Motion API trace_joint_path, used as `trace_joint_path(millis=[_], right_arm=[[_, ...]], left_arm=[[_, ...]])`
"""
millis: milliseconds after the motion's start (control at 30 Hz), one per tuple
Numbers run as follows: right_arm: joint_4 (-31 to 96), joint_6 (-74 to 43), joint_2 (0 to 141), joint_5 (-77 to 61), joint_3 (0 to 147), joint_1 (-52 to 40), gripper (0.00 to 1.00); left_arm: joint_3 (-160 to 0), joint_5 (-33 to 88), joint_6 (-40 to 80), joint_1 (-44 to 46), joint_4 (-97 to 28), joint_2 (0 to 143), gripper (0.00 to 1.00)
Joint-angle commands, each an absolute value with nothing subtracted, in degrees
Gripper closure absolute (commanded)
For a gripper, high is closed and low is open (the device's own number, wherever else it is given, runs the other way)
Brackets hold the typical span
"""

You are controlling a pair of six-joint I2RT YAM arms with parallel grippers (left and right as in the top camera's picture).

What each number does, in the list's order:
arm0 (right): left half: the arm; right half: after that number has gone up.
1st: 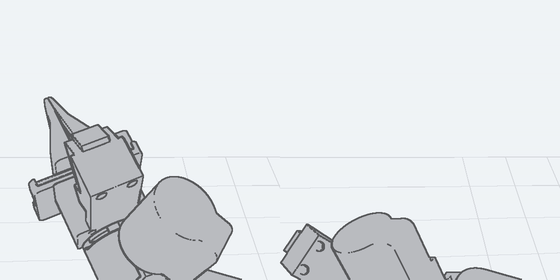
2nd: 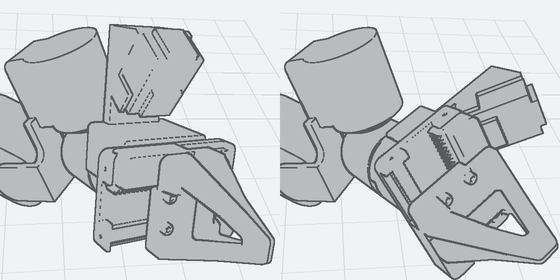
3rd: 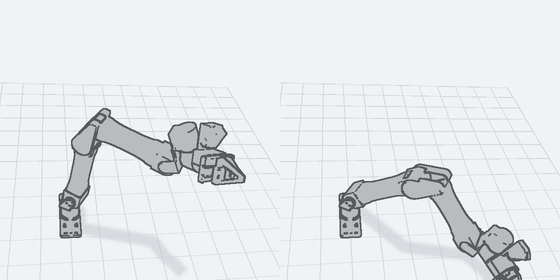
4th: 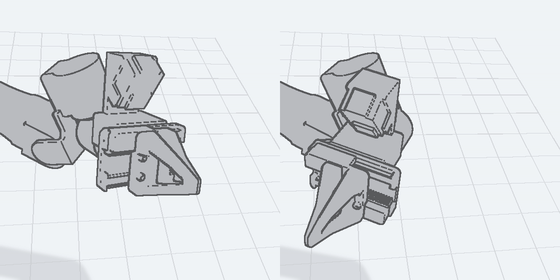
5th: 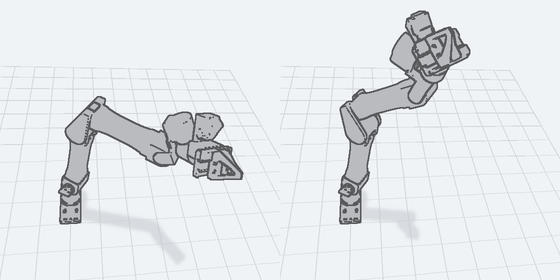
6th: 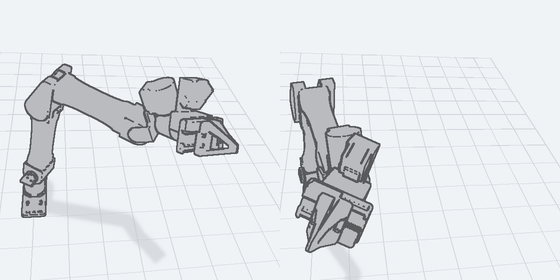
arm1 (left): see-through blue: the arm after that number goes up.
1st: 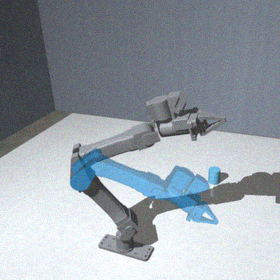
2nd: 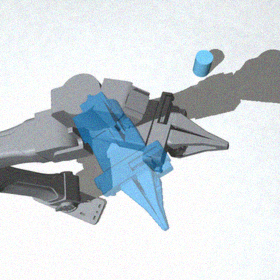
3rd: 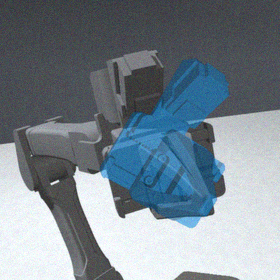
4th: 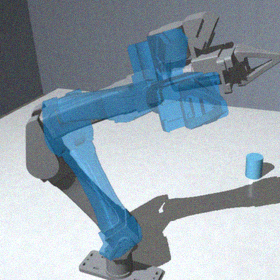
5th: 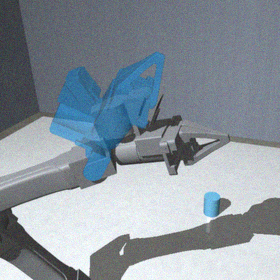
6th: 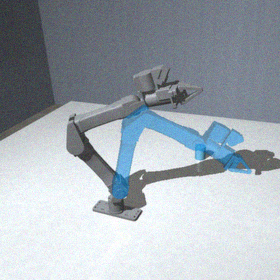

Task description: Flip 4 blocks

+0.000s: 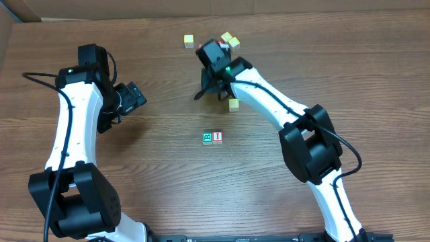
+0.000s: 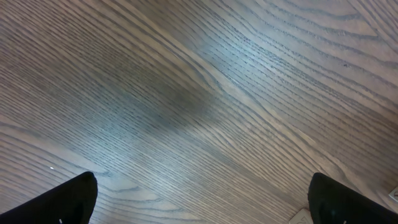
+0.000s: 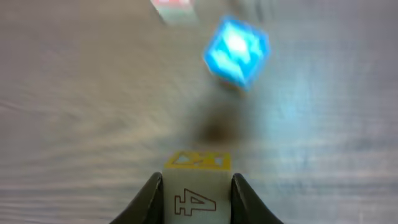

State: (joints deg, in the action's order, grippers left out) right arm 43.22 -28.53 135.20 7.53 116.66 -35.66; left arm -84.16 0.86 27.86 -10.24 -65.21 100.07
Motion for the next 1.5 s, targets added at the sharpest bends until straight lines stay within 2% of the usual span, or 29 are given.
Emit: trace_joint_path(millis=[0, 233, 267, 300, 367, 400, 533, 567, 600, 700, 933, 1067, 1200, 1367, 1433, 1467], right_arm=[[42.94, -26.74, 132.33, 9.26, 122.41, -33.63, 0.73], [40.93, -26.85, 132.75, 10.02, 121.27, -29.47, 0.72], [40.36, -27.11, 132.77, 10.02, 120.33, -29.02, 0.68], [39.48, -27.24, 132.77, 10.0, 118.98, -28.51, 0.51], [38.81, -27.22, 132.77, 10.0, 117.58, -28.32, 0.36], [39.0, -27.2, 132.77, 9.93, 117.32, -28.32, 0.25], [40.01, -26.52, 132.77, 7.53, 117.34, -28.32, 0.1], [40.95, -26.55, 132.77, 6.74, 117.34, -28.32, 0.09], [42.28, -26.55, 132.75, 6.5, 117.4, -28.32, 0.09], [51.88, -26.83, 131.68, 5.23, 117.51, -28.75, 0.23], [64.07, -26.81, 131.37, 3.27, 116.97, -29.82, 0.23], [64.38, -26.79, 131.39, 3.29, 114.52, -30.22, 0.23], [63.24, -26.83, 131.55, 2.61, 111.94, -30.65, 0.34], [63.11, -26.79, 131.76, -1.02, 110.59, -31.09, 0.39], [62.85, -26.79, 131.76, -0.99, 110.59, -31.38, 0.51], [62.48, -26.81, 131.76, -1.02, 110.59, -31.51, 0.66]], left_arm=[[-85.32, 0.67, 26.98, -10.48, -65.32, 99.09, 0.0], [-85.32, 0.67, 26.98, -10.48, -65.32, 99.09, 0.0], [-85.32, 0.69, 26.98, -10.48, -65.32, 99.09, 0.0], [-85.32, 0.67, 26.98, -10.48, -65.34, 99.09, 0.0], [-85.32, 0.67, 26.98, -10.48, -65.32, 99.09, 0.0], [-85.32, 0.67, 26.98, -10.48, -65.32, 99.09, 0.0], [-85.32, 0.67, 26.98, -10.48, -65.32, 99.09, 0.0], [-85.32, 0.67, 26.98, -10.48, -65.32, 99.09, 0.0], [-85.32, 0.67, 26.98, -10.48, -65.32, 99.09, 0.0], [-85.32, 0.67, 26.98, -10.48, -65.32, 99.09, 0.0], [-85.32, 0.67, 26.98, -10.48, -65.32, 99.09, 0.0], [-85.32, 0.67, 26.98, -10.48, -65.32, 99.09, 0.0], [-85.32, 0.67, 26.98, -10.48, -65.32, 99.09, 0.0], [-85.32, 0.67, 26.98, -10.48, -65.32, 99.09, 0.0], [-85.32, 0.67, 26.98, -10.48, -65.32, 99.09, 0.0], [-85.32, 0.67, 26.98, -10.48, -65.32, 99.09, 0.0]])
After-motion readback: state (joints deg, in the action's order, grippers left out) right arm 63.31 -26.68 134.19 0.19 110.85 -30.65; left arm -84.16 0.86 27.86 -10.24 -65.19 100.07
